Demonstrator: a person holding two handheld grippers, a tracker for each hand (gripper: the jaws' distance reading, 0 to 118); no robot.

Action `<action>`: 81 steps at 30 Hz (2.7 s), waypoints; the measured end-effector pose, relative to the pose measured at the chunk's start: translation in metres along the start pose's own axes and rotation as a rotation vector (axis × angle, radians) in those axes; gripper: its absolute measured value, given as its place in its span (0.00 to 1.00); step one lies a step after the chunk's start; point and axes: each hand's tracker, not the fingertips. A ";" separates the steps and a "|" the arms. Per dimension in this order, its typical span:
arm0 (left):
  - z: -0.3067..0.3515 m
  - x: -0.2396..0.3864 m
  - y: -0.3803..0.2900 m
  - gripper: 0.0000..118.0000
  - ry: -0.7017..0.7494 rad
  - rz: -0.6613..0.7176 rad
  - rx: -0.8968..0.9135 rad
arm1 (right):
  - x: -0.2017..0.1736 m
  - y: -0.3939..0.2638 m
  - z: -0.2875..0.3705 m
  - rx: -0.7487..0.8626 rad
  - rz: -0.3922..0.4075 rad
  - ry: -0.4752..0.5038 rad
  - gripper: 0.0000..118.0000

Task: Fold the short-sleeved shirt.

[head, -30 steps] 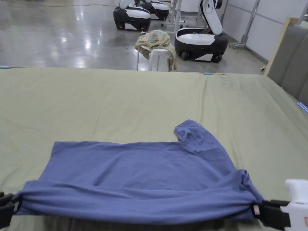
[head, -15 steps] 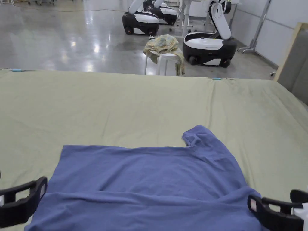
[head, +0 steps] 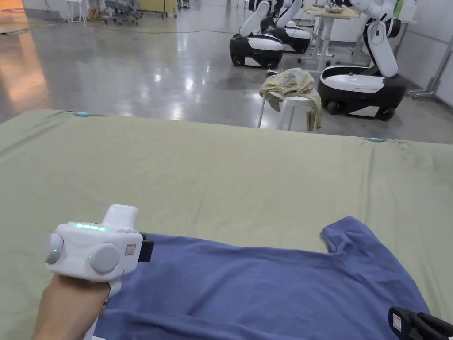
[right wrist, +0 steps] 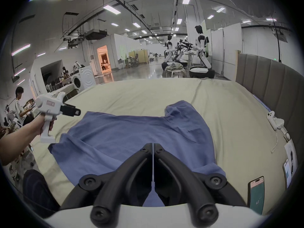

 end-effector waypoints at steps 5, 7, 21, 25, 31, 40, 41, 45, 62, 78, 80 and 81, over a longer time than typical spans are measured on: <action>-0.072 0.004 0.023 0.63 0.103 -0.085 -0.051 | 0.032 0.008 -0.029 -0.073 -0.041 -0.085 0.02; -0.080 0.013 0.025 0.44 0.094 -0.123 -0.091 | 0.049 0.017 -0.047 -0.105 -0.059 -0.129 0.03; 0.026 0.049 0.039 0.07 -0.013 -0.190 0.029 | 0.136 0.061 -0.224 -0.469 -0.128 -0.192 0.17; 0.055 0.045 0.045 0.07 -0.019 -0.186 0.076 | 0.110 0.079 -0.183 -0.342 -0.055 -0.165 0.03; 0.140 0.030 0.029 0.07 -0.070 -0.137 0.202 | 0.078 0.101 -0.053 -0.147 0.021 -0.091 0.03; 0.214 -0.006 -0.096 0.07 -0.081 -0.103 0.100 | 0.046 0.001 0.072 -0.236 0.099 -0.097 0.03; 0.211 -0.008 -0.112 0.07 -0.078 -0.111 0.060 | 0.045 -0.015 0.073 -0.262 0.096 -0.106 0.03; 0.185 -0.013 -0.159 0.07 -0.123 -0.029 -0.058 | 0.055 -0.071 0.057 -0.359 -0.011 -0.102 0.03; 0.236 0.062 -0.105 0.61 -0.013 -0.043 0.574 | -0.025 0.010 0.079 0.280 0.007 -0.176 0.36; 0.219 -0.099 -0.135 0.90 -0.419 0.314 0.062 | -0.073 0.002 0.048 0.146 0.001 -0.115 0.06; 0.201 -0.129 -0.149 0.90 -0.526 0.390 -0.021 | -0.089 -0.001 0.040 0.118 0.023 -0.102 0.06; 0.193 -0.137 -0.154 0.90 -0.581 0.432 -0.054 | -0.094 -0.002 0.037 0.112 0.031 -0.098 0.06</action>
